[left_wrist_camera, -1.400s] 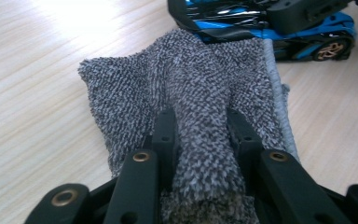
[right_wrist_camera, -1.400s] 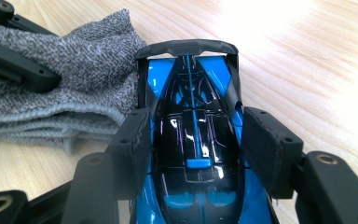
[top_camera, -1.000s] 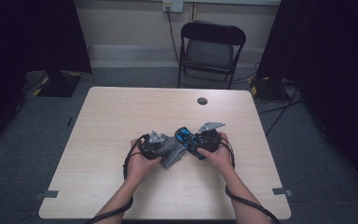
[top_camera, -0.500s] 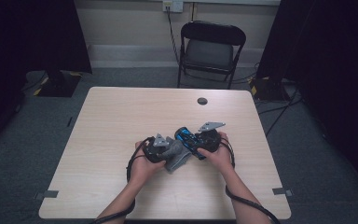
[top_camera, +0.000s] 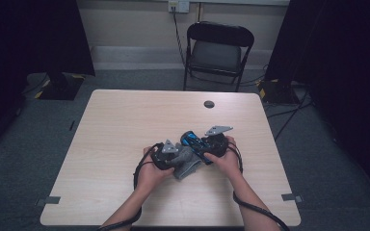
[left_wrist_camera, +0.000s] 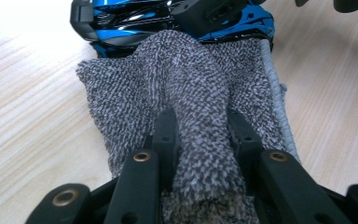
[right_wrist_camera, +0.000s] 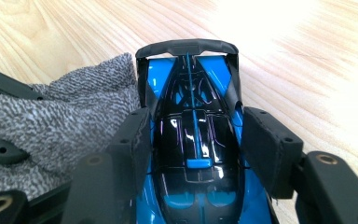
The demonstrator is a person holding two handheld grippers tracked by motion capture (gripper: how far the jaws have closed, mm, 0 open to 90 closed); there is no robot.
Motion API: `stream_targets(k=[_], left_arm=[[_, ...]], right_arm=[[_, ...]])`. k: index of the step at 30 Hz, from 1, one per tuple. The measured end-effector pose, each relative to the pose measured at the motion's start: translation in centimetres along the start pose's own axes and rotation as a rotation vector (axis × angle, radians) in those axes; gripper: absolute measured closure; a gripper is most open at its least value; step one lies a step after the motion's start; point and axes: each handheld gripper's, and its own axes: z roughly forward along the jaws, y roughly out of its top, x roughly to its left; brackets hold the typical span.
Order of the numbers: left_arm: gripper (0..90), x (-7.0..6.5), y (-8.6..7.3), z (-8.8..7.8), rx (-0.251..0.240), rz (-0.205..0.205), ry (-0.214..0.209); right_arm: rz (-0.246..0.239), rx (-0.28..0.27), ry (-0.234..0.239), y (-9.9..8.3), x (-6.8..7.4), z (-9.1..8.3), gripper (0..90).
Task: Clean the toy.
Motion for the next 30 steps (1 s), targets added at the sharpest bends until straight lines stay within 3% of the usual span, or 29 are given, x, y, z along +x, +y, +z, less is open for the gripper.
stream_targets(k=[30], left_arm=[[69.5,-2.4,0.3,0.8,-0.011,0.022,-0.066]], right_arm=[[0.000,0.000,0.002,0.0,0.0,0.0,43.3]])
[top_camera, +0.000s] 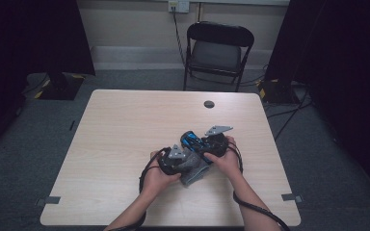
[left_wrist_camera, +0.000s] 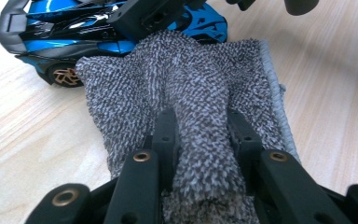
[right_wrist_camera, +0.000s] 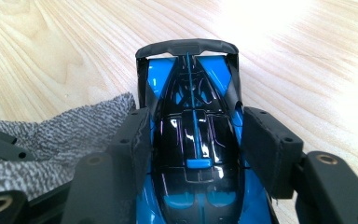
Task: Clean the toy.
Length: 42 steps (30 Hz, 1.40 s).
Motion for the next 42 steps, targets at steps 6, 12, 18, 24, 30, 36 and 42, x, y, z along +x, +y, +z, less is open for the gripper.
stream_targets(k=[6,12,18,24,30,36,42], left_arm=[[69.5,-0.5,0.1,0.2,0.000,0.007,-0.013],[69.5,-1.0,0.2,0.4,-0.003,0.007,-0.024],[69.5,-1.9,0.3,0.6,-0.002,0.025,-0.046],[69.5,-2.6,0.5,0.9,0.004,0.042,-0.055],[69.5,-3.4,0.7,1.2,0.006,0.056,-0.073],[69.5,-4.1,1.0,1.6,0.006,0.068,-0.092],[69.6,-4.7,1.1,1.8,0.006,0.074,-0.117]], right_arm=[[-0.001,0.001,0.001,0.0,0.0,0.0,43.3],[-0.002,0.003,0.000,0.0,0.0,0.0,43.3],[-0.002,0.001,0.000,0.0,0.0,0.0,43.3],[-0.003,0.003,-0.002,0.0,0.0,0.0,43.3],[-0.004,0.005,-0.003,0.0,0.0,0.0,43.3],[-0.002,0.002,-0.002,0.0,0.0,-0.1,43.3],[-0.005,0.003,-0.002,0.0,0.0,-0.1,43.3]])
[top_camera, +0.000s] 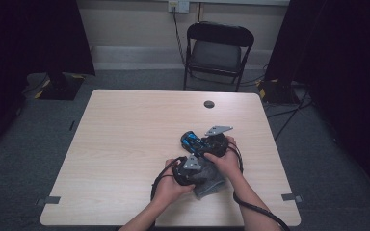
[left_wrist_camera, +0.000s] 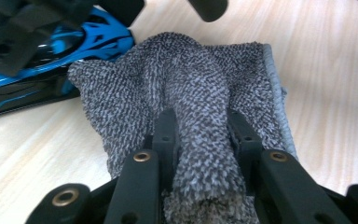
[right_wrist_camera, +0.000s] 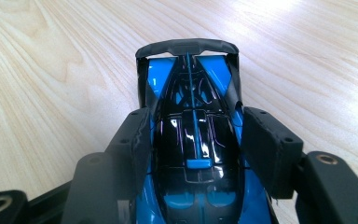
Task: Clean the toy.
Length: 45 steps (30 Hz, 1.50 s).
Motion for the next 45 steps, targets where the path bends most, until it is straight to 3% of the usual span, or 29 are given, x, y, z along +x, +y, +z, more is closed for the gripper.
stream_targets(k=[10,20,29,35,39,45], left_arm=[[69.5,-1.5,0.4,0.5,-0.008,0.031,-0.076],[69.5,-2.4,0.8,-0.4,-0.018,0.058,-0.100],[69.5,-2.1,0.2,-3.1,-0.024,0.072,-0.071],[69.4,-1.1,-0.7,-5.0,-0.037,0.060,-0.016],[69.3,-0.3,-1.7,-5.2,-0.027,0.032,0.021],[68.9,0.1,-2.5,-4.8,-0.010,0.026,0.043]], right_arm=[[-0.002,0.001,0.001,0.0,0.0,0.0,43.3],[-0.002,0.005,0.004,0.0,0.0,0.0,43.3],[-0.001,0.000,0.003,0.0,0.0,0.0,43.2],[-0.007,0.001,0.001,0.0,0.0,0.0,43.2],[-0.009,-0.001,0.000,0.0,0.0,0.0,43.2],[-0.005,-0.019,0.013,-0.4,-0.2,-0.1,42.1]])
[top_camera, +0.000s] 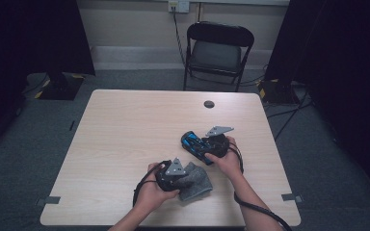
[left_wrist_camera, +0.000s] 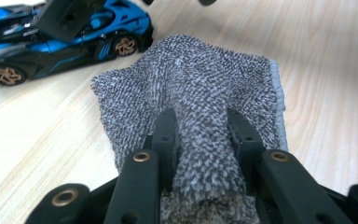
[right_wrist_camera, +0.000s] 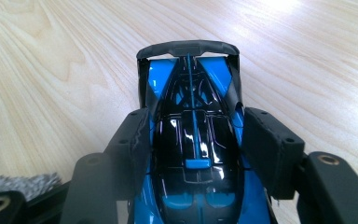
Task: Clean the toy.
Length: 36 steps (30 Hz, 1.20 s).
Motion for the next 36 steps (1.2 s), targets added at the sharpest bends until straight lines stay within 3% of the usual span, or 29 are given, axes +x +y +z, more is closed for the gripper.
stream_targets(k=[7,11,16,20,23,27,36], left_arm=[[64.2,0.1,-0.1,0.3,-0.003,-0.012,0.007],[54.6,0.2,-0.1,0.3,-0.017,-0.017,0.016],[41.7,0.5,0.4,-0.4,-0.054,-0.043,0.025],[36.7,0.9,0.8,-1.1,-0.077,-0.046,0.045],[35.9,1.6,0.9,-1.6,-0.088,-0.052,0.078],[35.8,2.6,0.6,-1.7,-0.064,-0.060,0.126],[39.8,4.7,-1.1,-0.5,-0.017,-0.108,0.155]], right_arm=[[0.009,-0.032,0.006,-0.5,-0.7,-0.6,35.9],[0.021,-0.026,0.017,-0.6,-1.0,-1.2,32.7],[0.038,-0.056,0.029,-0.8,-1.0,-2.7,31.4],[-0.004,-0.060,0.045,-1.2,-0.2,-3.9,31.6],[0.002,-0.080,0.075,-1.6,0.6,-4.8,32.5],[-0.019,-0.078,0.113,-2.0,2.2,-5.8,33.6],[-0.019,-0.057,0.191,-4.3,5.3,-6.1,33.1]])
